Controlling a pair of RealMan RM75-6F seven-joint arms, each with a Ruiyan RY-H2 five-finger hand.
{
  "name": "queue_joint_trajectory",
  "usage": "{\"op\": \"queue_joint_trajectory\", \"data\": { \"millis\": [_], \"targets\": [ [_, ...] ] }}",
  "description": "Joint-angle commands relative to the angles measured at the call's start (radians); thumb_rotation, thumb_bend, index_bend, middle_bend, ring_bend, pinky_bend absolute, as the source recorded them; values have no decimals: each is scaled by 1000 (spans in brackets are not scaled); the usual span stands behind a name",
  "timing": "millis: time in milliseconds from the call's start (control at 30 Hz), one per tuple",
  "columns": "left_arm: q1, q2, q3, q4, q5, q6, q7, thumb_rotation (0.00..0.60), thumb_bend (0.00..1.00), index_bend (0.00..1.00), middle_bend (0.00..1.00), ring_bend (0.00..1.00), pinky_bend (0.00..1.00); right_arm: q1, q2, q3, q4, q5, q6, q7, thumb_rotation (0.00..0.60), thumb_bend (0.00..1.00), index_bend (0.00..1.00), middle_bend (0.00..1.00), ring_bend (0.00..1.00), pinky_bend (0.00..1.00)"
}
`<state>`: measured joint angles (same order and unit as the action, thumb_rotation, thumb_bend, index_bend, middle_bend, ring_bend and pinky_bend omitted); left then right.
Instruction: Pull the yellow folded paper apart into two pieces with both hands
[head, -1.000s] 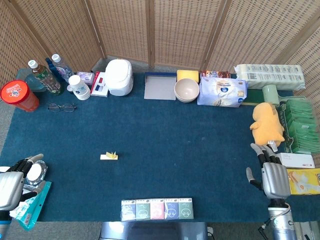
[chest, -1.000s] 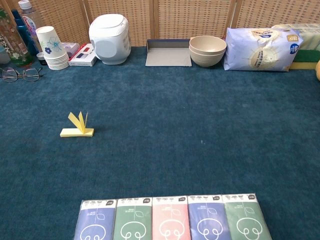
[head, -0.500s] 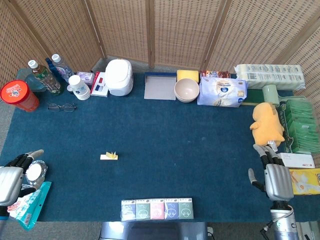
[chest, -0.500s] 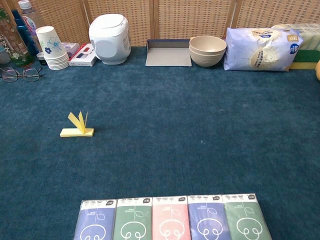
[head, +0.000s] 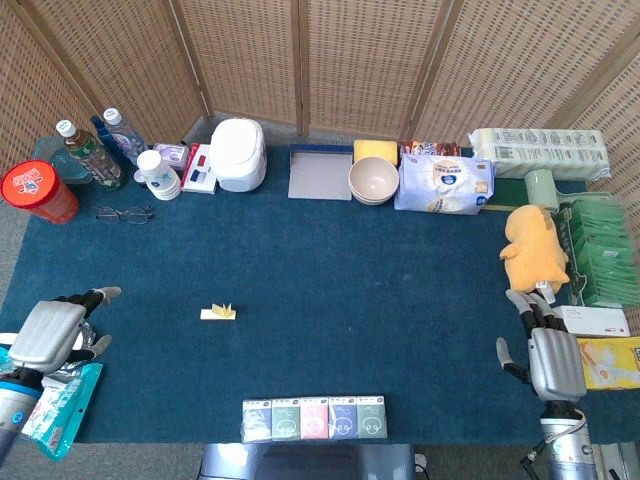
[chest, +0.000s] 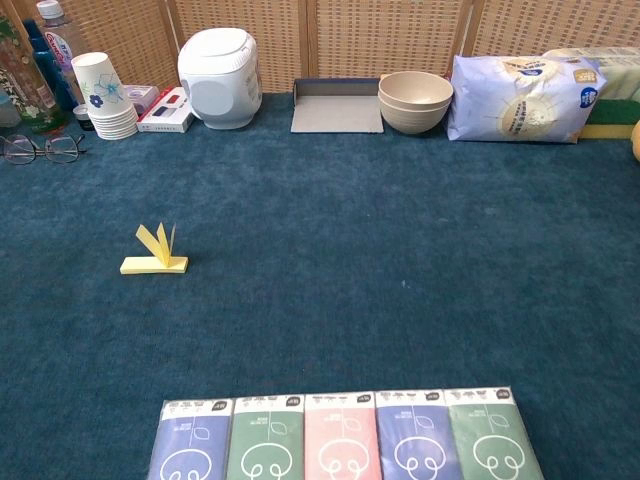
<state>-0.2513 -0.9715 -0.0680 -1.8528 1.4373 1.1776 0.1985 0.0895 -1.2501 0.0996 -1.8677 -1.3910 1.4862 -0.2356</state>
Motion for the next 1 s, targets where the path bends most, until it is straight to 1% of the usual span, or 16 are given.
{"op": "queue_joint_trajectory", "data": {
  "millis": [33,100,200,367,500,600,867,1000],
  "targets": [
    [-60,-14,-28,6,-41,-67,40,600,203,244,656,734,755,4,-2,1,-2,5,-7,-3,600,443,143,209,126,221],
    [-97,-24,-39,13,-56,-104,79,600,155,278,741,805,806,7,-3,2,-2,9,-12,0,600,442,142,209,126,221],
    [-130,-51,-51,26,-63,-120,129,600,144,306,808,867,847,4,-1,5,3,16,-10,2,600,443,142,210,126,221],
    [-183,-114,-64,62,-102,-165,174,600,150,331,873,937,868,-3,-1,5,10,26,-5,12,600,443,142,210,126,221],
    [-215,-181,-70,108,-130,-171,235,600,200,352,912,989,900,-6,1,5,15,31,-4,18,600,443,142,210,126,221],
    [-232,-228,-76,133,-168,-181,245,600,228,367,924,1000,907,-5,3,7,17,32,-4,23,600,443,142,211,126,221],
    [-284,-318,-71,195,-243,-224,291,600,232,375,930,1000,908,-5,4,10,21,37,-6,28,600,443,143,211,127,221],
    [-309,-359,-68,225,-277,-249,297,600,243,404,929,1000,907,-9,3,10,25,41,-3,33,600,443,142,211,127,221]
  ]
}}
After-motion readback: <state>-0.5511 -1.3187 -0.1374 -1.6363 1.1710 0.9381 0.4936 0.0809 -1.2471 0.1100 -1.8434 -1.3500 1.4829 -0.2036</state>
